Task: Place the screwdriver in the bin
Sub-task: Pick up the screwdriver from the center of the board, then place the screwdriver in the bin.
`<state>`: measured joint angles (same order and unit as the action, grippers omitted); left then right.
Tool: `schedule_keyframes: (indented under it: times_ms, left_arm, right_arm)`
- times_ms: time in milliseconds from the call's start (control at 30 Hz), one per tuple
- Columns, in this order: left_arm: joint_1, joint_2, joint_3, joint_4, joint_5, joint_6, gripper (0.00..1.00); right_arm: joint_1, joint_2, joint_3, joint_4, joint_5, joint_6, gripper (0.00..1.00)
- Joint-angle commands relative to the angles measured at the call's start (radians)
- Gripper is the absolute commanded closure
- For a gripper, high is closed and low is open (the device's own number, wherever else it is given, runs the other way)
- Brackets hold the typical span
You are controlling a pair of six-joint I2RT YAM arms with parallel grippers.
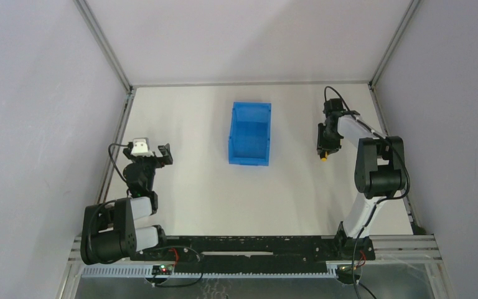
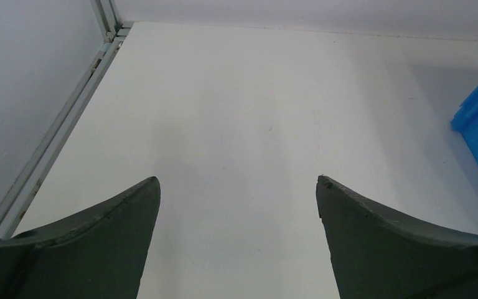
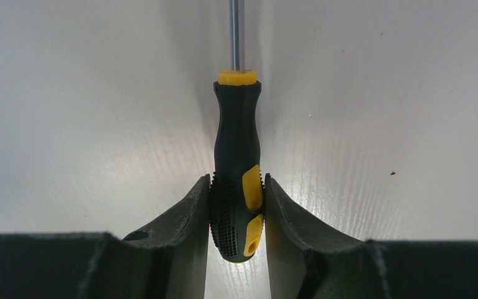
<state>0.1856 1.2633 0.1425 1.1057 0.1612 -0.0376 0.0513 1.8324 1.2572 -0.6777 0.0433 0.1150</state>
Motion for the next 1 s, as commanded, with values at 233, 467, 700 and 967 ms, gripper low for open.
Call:
schedule_keyframes:
  times_ms: [233,467,700,967]
  left_arm:
    - [-0.003,0.002,-0.019,0.100,-0.001,-0.008,0.00]
    - [-0.004,0.002,-0.019,0.101,0.000,-0.010,0.00]
    - [-0.005,0.002,-0.019,0.101,0.000,-0.008,0.00]
    - [-0.004,0.002,-0.019,0.102,-0.001,-0.008,0.00]
  right_arm:
    - [0.026,-0.068,0.215,-0.109,0.007,0.023,1.00]
    - [0.059,-0.093,0.374,-0.178,0.024,0.036,1.00]
    - [0.098,-0.108,0.520,-0.236,0.031,0.062,1.00]
    - [0.185,-0.105,0.715,-0.309,0.074,0.103,1.00]
